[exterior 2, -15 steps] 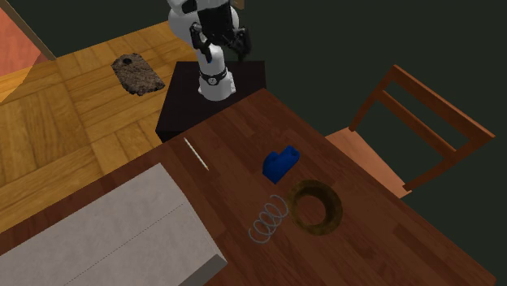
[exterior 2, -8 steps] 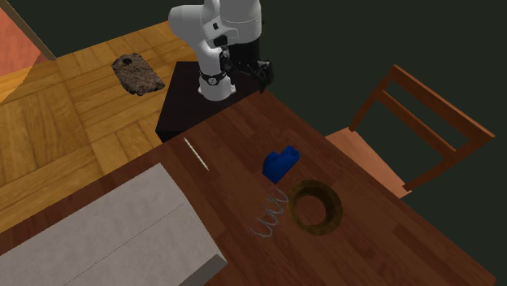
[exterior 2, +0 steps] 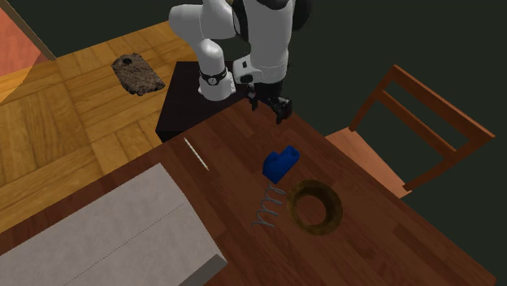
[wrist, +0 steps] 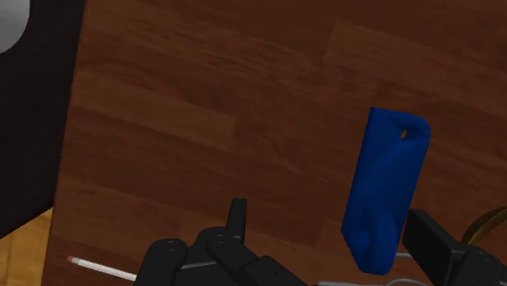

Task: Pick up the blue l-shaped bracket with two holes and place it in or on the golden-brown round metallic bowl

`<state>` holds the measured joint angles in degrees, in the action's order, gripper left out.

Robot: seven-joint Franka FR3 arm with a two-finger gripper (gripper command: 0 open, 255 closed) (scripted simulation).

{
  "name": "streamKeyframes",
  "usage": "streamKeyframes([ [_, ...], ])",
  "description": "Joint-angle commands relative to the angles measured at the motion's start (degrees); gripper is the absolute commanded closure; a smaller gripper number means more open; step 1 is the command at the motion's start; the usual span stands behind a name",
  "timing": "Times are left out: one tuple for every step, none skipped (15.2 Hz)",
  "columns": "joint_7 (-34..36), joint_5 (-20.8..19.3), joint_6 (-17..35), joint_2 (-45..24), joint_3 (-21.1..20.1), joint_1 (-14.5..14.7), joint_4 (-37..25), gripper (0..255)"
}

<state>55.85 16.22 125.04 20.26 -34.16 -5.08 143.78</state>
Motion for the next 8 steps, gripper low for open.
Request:
streamKeyframes([
  [6.0,-2.5,3.8,-5.3,-3.1,-1.9,-1.8,0],
  [9.2,-4.3,5.5,-8.1,-4.6,-2.9,-2.7,0],
  [12.6,-6.5,7.1,-11.0,-5.9,-3.9,-3.8,0],
  [16.3,-9.2,8.6,-14.1,-7.0,-4.7,-4.9,0],
  [20.2,-12.2,10.0,-17.3,-7.9,-5.4,-6.1,0],
  [24.3,-15.6,11.1,-20.5,-8.4,-5.7,-7.5,0],
  [28.5,-19.2,12.0,-23.8,-8.5,-5.7,-8.9,0],
  [32.6,-22.8,12.7,-27.1,-8.0,-5.2,-10.5,0],
])
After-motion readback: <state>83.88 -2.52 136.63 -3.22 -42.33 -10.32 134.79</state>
